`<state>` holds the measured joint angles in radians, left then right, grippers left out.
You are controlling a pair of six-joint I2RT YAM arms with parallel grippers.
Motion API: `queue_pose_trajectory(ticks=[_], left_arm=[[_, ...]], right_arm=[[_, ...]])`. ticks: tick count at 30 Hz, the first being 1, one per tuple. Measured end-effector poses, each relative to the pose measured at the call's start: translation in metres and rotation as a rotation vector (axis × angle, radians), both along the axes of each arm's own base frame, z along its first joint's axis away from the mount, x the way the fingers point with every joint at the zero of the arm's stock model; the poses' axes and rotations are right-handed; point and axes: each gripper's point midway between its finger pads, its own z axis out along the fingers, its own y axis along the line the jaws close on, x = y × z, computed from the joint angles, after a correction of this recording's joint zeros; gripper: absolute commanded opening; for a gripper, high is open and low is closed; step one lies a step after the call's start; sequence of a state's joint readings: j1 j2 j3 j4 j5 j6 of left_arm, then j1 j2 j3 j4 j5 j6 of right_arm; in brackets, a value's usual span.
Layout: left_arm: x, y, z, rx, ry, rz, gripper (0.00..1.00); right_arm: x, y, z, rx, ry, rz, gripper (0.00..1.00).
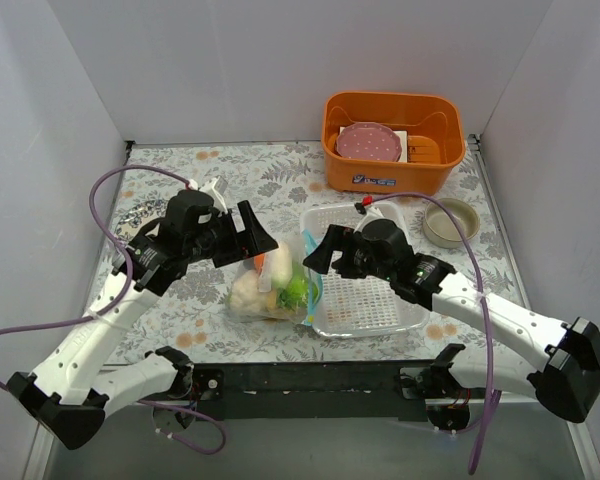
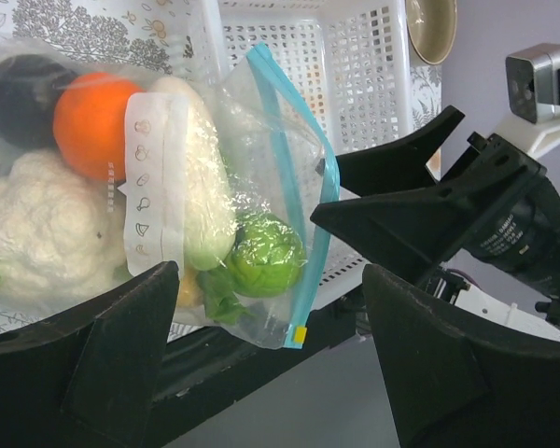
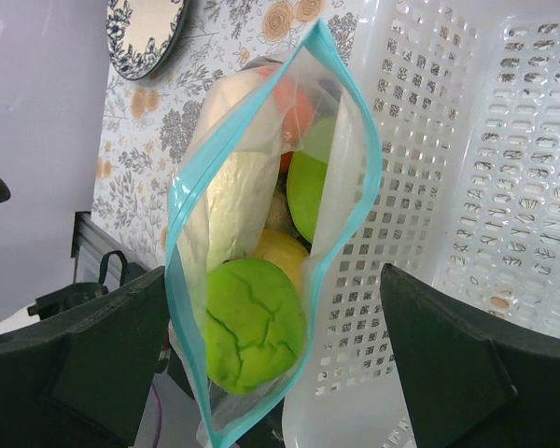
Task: Place the food in the zip-top bag and seal the zipper
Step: Adjust the zipper food storage bag at the center of the board.
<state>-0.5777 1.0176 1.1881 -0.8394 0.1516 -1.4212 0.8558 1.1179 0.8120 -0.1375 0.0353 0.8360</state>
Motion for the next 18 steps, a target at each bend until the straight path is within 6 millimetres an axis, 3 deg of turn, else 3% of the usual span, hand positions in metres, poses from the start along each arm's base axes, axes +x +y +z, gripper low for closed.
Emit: queue_pose_trajectory(ticks=[6,14,17,18], left_arm=[[-0.017,0.001,-0.006,-0.037,0.019,-0.025,0.76],[-0.025,-0.001,-0.01,-0.06,0.044,-0.048,0.72],[-0.033,0.0,-0.011,-0.08,0.048,-0.057,0.69],[-0.036,0.001,-0.012,-0.087,0.052,-0.06,0.68]], right_arm=[[-0.003,-0.005,-0.009,0.053,0.054,0.02,0.98],[-0.009,0.009,-0.022,0.068,0.107,0.094,0.98],[-0.008,0.012,-0.026,0.069,0.117,0.101,0.88],[-0.008,0.013,-0.026,0.072,0.118,0.102,0.78]])
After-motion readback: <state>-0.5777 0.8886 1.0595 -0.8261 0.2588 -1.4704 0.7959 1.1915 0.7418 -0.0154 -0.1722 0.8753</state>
